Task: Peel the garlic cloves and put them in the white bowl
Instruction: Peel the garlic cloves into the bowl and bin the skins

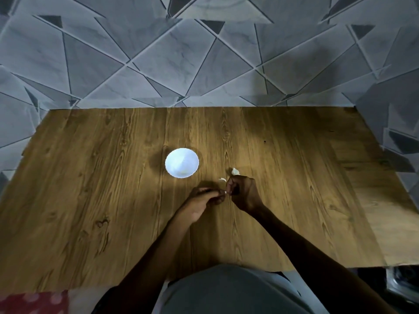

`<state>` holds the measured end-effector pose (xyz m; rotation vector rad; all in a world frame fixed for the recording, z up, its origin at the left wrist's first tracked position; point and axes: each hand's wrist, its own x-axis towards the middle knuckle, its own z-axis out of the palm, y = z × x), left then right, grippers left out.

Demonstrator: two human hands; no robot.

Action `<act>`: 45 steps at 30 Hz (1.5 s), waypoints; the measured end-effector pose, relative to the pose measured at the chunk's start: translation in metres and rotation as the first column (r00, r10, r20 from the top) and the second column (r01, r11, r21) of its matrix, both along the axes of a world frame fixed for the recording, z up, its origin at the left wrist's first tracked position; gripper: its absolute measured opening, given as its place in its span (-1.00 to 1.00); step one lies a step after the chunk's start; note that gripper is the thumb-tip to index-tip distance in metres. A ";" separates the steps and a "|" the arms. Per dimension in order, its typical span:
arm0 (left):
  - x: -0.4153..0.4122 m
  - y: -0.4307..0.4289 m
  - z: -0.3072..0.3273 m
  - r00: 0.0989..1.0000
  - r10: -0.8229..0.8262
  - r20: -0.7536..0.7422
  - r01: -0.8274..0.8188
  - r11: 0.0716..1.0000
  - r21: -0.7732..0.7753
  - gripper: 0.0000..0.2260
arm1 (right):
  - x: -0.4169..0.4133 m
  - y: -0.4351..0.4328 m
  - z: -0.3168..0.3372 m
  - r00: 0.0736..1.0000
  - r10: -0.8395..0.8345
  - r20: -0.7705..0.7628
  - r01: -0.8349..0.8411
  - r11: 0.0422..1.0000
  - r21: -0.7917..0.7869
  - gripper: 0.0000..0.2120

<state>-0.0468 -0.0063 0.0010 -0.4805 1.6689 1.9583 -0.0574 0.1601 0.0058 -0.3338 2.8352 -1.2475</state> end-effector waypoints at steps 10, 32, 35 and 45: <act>-0.005 -0.012 -0.005 0.982 -0.180 -0.063 0.161 0.959 -0.234 -0.88 | -0.003 0.003 -0.007 0.996 0.078 0.046 -0.080 0.996 0.050 -0.58; 0.004 0.005 -0.021 0.988 -0.093 -0.124 0.033 0.907 -0.421 -0.86 | 0.006 -0.019 -0.011 0.979 -0.148 0.142 0.121 0.976 0.183 -0.85; 0.003 -0.003 -0.018 1.000 0.010 -0.009 -0.012 0.955 -0.295 -0.90 | 0.010 -0.017 -0.015 0.975 -0.134 0.176 0.100 0.976 0.192 -0.78; 0.007 -0.012 -0.012 0.917 -0.352 -0.188 0.148 0.737 -0.660 -0.84 | 0.014 0.001 -0.020 0.943 -0.170 0.286 0.186 0.982 -0.031 -0.77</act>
